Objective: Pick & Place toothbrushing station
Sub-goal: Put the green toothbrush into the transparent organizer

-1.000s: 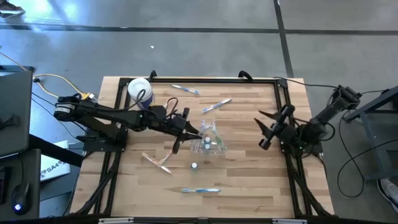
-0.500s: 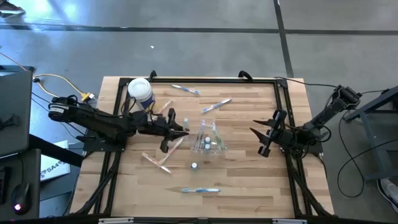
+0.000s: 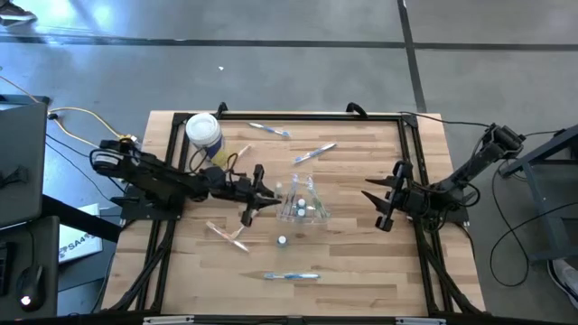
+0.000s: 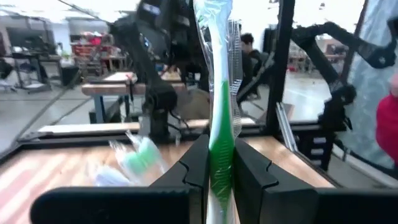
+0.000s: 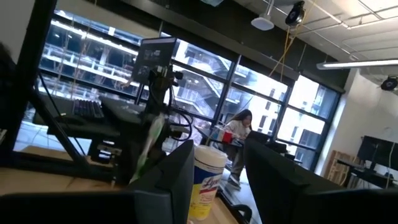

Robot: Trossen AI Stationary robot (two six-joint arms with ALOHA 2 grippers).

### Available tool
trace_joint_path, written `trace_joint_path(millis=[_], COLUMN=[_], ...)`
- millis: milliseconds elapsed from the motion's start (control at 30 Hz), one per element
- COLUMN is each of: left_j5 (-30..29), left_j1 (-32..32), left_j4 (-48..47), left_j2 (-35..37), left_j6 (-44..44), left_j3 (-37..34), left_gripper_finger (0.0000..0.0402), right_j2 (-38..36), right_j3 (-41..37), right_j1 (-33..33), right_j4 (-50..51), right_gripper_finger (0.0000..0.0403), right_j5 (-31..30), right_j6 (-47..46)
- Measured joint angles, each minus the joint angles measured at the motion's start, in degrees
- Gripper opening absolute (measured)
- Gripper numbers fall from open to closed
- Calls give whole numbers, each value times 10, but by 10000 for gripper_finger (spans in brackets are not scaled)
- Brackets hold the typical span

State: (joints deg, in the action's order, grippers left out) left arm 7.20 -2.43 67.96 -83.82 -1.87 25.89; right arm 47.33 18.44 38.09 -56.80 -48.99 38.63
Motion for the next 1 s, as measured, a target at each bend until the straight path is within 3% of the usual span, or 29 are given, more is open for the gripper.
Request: trace_joint_path(millis=[333,633,1000], left_j5=[57,137,146], left_j1=[62,67,81], left_j4=[101,131,118], left_j2=[-88,-163,-184], left_j6=[-68,-78,-70], left_j3=[2,31,35], left_gripper_finger=[37,37,37], right_j2=[0,0,0], right_j3=[0,0,0], right_j1=[0,0,0], right_j4=[10,26,51], right_gripper_finger=[133,133,133], right_j5=[-1,-1,-1], right_j6=[0,-4,-30])
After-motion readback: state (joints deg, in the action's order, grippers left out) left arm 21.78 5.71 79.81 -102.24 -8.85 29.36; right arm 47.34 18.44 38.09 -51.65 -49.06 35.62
